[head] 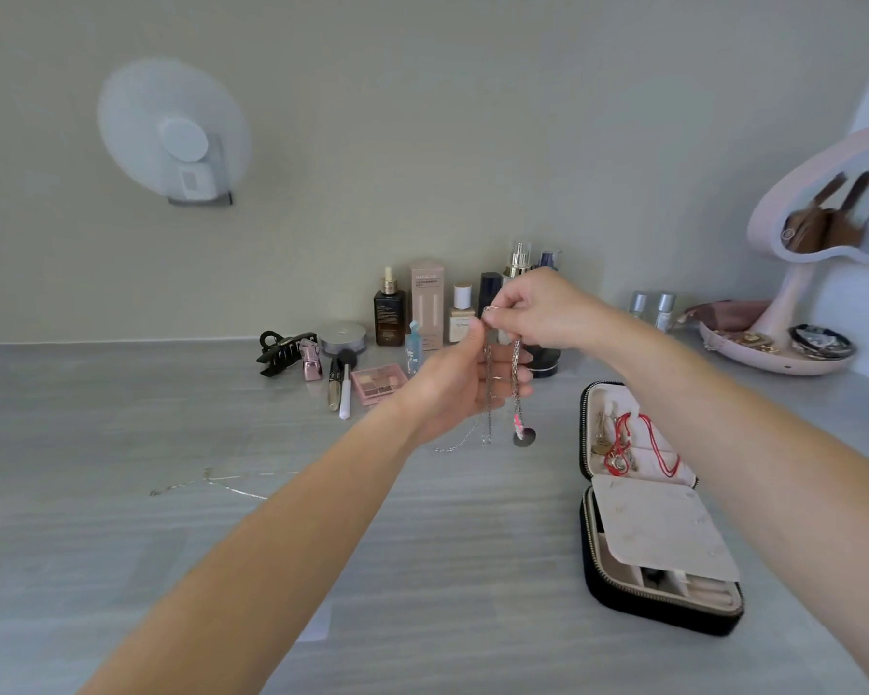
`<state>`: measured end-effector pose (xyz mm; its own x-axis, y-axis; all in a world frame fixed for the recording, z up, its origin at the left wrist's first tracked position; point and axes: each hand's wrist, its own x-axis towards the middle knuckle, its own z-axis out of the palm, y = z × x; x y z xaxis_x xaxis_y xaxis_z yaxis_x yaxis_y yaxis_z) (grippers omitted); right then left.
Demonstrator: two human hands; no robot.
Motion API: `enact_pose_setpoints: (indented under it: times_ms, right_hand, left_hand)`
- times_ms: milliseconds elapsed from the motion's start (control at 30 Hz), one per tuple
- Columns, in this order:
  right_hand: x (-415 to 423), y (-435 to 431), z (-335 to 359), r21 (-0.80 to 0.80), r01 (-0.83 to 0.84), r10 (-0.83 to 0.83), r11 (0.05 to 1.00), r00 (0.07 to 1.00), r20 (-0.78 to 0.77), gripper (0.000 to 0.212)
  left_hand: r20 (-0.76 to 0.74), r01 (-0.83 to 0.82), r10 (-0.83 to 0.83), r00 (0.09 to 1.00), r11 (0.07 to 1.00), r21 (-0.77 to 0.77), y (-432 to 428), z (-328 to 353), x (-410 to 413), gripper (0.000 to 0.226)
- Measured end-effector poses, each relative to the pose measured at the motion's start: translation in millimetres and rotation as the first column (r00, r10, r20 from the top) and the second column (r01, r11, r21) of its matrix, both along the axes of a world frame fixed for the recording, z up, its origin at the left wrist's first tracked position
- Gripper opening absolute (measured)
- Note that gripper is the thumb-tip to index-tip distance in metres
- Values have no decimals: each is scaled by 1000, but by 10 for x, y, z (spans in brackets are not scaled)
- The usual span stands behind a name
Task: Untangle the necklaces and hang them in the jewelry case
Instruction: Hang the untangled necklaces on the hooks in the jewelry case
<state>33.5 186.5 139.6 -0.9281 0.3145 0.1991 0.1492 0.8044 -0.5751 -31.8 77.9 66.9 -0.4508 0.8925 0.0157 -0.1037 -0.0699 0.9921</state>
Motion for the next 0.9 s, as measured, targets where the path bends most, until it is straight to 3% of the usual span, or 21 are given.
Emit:
enact_pose_setpoints:
  times_ms: [100,200,333,433,500,600,700,833,900]
  right_hand:
    - [119,59,30,-93,94,-100,991,992,-72,26]
    - [322,162,29,-328,129,-177,936,977,-118,20]
    - [618,312,-88,-615,119,-239,779,964,-115,20]
    - [819,382,-222,-763,123,-317,635,942,-112,14]
    - [945,438,-305,-799,129,-337,587,937,-96,10]
    - [1142,535,-371,-604,264,-347,752,937,-23,24]
    - [1284,580,-355,-388,291,-349,874,933,-85,29]
    - [1330,557,-353,-464,25,-119,885,978,-173,22]
    - [1317,581,-392,-454,19,-111,891,978,-178,25]
  left_hand:
    - [-30,-4,3,1000,1000,-24,64,-51,32,55]
    - [-95,25,-25,995,1000,-1,79,-66,44,35]
    - [-197,33,-37,980,999,-20,127,15,69,27]
    - [-393,-12,-24,919,996,-88,204,154,181,29]
    - [-517,-24,-39,855,993,-115,269,277,286,29]
    - [-605,20,-109,789,988,-151,393,437,441,30]
    - [-639,71,-188,746,976,-205,549,509,571,30]
    - [-674,59,-194,713,974,-218,753,513,707,31]
    - [-695,43,-196,692,972,-232,826,490,755,32]
